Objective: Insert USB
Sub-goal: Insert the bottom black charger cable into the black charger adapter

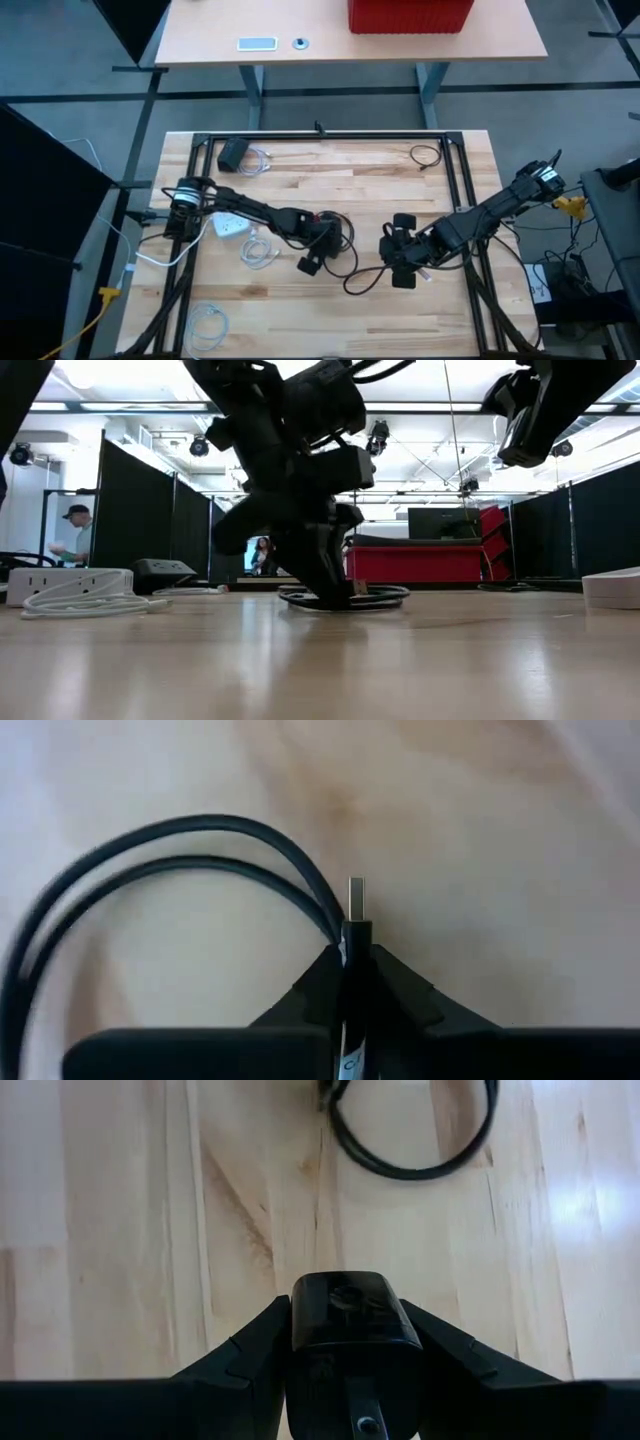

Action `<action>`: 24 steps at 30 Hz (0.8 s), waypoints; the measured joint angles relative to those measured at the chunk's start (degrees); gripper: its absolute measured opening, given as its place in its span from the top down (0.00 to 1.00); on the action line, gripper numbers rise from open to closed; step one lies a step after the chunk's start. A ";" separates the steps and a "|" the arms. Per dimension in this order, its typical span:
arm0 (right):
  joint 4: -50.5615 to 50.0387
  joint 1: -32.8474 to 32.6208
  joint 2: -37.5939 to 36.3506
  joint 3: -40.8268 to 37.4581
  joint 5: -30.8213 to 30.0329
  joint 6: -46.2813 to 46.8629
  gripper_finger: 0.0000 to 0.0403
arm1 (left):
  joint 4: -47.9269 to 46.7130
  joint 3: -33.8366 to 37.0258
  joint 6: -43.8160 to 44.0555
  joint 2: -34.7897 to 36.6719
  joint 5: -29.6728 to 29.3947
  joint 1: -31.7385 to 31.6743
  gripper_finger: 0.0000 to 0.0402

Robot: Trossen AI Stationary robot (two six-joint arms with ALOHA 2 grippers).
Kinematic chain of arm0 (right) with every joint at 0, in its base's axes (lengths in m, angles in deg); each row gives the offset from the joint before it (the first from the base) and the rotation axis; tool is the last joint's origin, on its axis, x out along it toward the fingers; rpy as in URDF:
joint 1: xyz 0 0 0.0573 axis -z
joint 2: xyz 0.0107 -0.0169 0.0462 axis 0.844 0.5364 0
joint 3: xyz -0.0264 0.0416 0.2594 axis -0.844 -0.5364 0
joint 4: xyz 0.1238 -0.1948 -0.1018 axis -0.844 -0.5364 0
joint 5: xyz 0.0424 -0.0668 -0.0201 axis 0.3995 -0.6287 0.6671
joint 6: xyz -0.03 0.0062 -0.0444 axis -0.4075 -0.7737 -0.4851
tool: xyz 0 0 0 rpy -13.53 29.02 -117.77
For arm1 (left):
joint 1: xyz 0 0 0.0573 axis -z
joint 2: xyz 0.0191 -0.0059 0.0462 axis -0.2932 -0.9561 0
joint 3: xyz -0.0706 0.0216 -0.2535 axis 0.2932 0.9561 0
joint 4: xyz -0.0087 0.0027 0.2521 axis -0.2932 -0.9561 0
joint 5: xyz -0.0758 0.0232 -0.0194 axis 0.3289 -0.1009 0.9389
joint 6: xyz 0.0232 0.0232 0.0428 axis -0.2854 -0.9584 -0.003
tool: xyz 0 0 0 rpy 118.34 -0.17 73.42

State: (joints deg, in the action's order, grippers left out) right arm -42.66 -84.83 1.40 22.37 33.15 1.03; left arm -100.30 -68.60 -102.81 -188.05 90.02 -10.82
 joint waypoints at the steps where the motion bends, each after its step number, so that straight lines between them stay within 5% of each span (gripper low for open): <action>1: 0.00 -0.11 -0.14 0.00 -0.34 -0.46 0.64 | 0.04 0.01 0.59 0.72 -0.14 -0.01 0.95; 7: 3.15 -3.10 -3.61 -2.23 -10.22 -6.24 0.64 | 6.38 3.87 6.54 6.48 -0.01 0.62 0.95; 13: 19.93 -3.32 -11.08 -11.94 -10.83 -9.54 0.64 | 27.73 15.74 15.22 13.70 -0.05 1.66 0.95; 20: 44.11 0.43 -17.13 -23.25 -2.46 -15.26 0.64 | 59.79 29.97 20.72 17.90 -0.07 2.96 0.95; 24: 55.80 3.26 -18.06 -25.74 4.26 -18.55 0.64 | 66.22 33.75 21.78 17.86 -0.10 3.65 0.95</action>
State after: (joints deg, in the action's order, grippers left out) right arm 13.14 -81.57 -16.65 -3.37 37.41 -17.52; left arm -34.08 -34.84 -81.03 -170.18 89.92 -7.17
